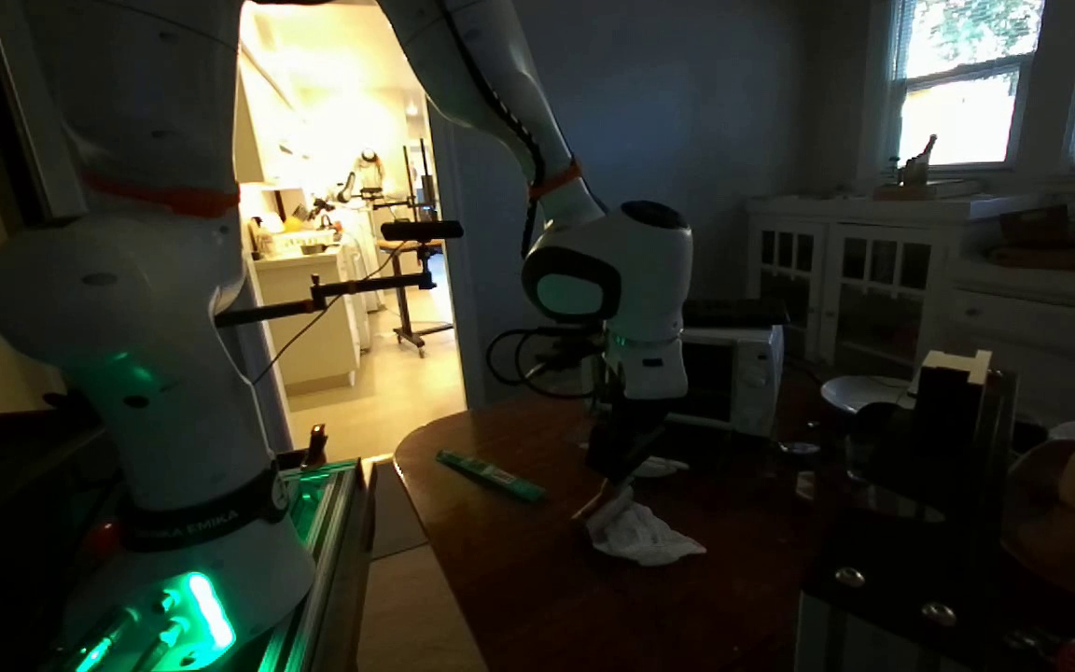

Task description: Pick up the roller and move it left and right over the table

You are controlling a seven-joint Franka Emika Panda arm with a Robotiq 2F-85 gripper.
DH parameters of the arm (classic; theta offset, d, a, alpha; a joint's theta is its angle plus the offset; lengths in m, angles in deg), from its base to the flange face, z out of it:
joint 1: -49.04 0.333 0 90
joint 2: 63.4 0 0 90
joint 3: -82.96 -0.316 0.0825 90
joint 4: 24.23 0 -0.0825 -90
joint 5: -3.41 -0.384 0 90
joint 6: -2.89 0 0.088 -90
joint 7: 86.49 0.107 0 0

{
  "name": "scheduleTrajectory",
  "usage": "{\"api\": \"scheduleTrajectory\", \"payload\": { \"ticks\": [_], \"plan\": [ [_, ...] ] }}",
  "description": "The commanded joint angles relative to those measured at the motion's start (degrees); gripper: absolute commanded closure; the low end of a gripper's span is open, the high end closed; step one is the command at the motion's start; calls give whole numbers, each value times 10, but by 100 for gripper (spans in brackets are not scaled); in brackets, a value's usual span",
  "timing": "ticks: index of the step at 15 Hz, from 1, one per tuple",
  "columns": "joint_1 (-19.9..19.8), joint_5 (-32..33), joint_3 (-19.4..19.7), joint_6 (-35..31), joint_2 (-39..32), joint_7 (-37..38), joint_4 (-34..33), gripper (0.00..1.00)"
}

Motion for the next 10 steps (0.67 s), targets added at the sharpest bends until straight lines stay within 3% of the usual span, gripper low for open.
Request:
{"api": "scheduleTrajectory", "payload": {
  "ticks": [1,7,10],
  "plan": [
    [17,27,16,-78,-27,11,9,66],
    [30,73,36,-153,-36,36,19,66],
    [55,129,74,-213,-48,78,27,66]
  ]
}}
